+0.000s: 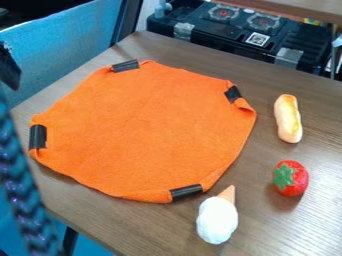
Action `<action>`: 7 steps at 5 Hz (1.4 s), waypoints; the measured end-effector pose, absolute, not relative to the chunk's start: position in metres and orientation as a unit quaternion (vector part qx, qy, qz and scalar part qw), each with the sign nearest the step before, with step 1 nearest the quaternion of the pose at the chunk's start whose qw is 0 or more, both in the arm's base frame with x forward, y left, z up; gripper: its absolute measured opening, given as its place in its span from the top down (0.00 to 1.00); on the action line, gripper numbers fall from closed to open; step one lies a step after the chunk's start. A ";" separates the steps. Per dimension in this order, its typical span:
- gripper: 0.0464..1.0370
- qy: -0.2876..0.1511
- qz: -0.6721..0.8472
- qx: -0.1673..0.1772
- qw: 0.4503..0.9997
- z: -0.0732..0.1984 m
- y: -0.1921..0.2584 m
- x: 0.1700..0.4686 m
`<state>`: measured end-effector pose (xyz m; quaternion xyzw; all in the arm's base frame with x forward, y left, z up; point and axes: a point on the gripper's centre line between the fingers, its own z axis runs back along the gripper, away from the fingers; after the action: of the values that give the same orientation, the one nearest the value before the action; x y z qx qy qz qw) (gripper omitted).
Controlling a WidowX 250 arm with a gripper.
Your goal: Fold the cloth from bottom left to top right
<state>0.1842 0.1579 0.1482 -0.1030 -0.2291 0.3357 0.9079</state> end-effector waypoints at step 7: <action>0.04 -0.263 0.425 -0.031 0.866 0.056 0.187 0.209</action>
<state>0.2086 0.1868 0.0557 -0.0306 -0.2626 0.4254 0.8655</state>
